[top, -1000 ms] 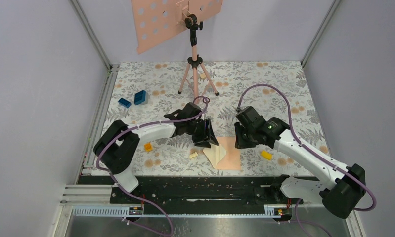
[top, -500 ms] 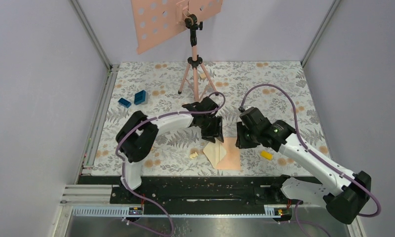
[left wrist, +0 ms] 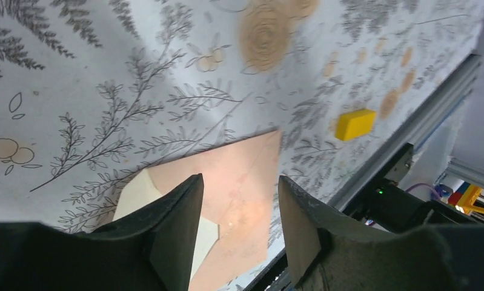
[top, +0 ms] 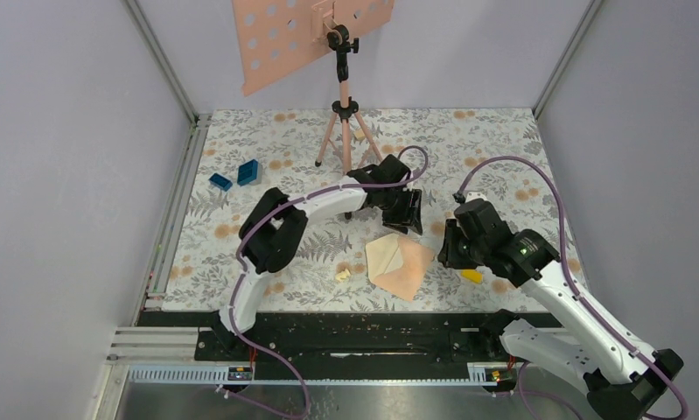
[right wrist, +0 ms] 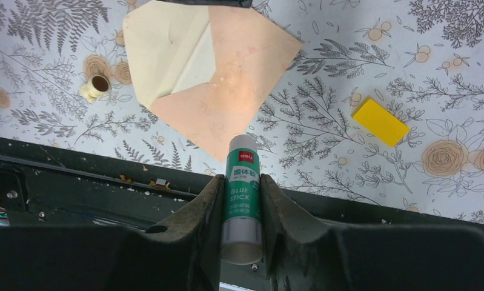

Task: Place the letter into the envelope and seal it
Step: Adjust the envelope at the center of the board, then paint the envelope at the center of the board.

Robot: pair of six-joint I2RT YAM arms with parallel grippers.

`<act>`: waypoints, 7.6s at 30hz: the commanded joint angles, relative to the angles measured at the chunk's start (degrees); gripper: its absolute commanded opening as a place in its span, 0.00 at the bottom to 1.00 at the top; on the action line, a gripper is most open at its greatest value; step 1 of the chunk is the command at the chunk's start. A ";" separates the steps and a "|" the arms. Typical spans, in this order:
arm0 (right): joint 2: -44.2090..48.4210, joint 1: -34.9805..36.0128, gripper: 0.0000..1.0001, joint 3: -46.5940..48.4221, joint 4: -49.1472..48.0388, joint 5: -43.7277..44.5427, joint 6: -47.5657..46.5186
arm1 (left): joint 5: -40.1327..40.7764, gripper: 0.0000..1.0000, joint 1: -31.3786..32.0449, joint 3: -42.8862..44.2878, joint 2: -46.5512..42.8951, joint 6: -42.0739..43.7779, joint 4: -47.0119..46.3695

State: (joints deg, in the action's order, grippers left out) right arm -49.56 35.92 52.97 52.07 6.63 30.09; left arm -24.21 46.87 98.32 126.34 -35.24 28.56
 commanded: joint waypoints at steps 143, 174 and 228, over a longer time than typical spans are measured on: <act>-41.27 4.23 0.00 5.01 -12.09 0.10 5.17 | 2.91 0.03 -0.56 -33.08 -10.70 -11.61 -20.65; -37.17 3.50 0.00 0.48 -11.68 0.05 5.32 | 3.03 0.03 -0.58 -33.34 -10.67 -11.78 -20.57; -28.70 -2.13 0.00 -10.03 -10.57 2.50 4.11 | 2.35 0.03 -0.55 -33.20 -10.36 -11.67 -20.34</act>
State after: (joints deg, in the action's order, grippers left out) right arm -78.70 34.70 45.47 36.95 6.48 35.83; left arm -23.66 46.39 66.87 115.22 -48.51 2.83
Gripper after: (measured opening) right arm 0.306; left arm 0.032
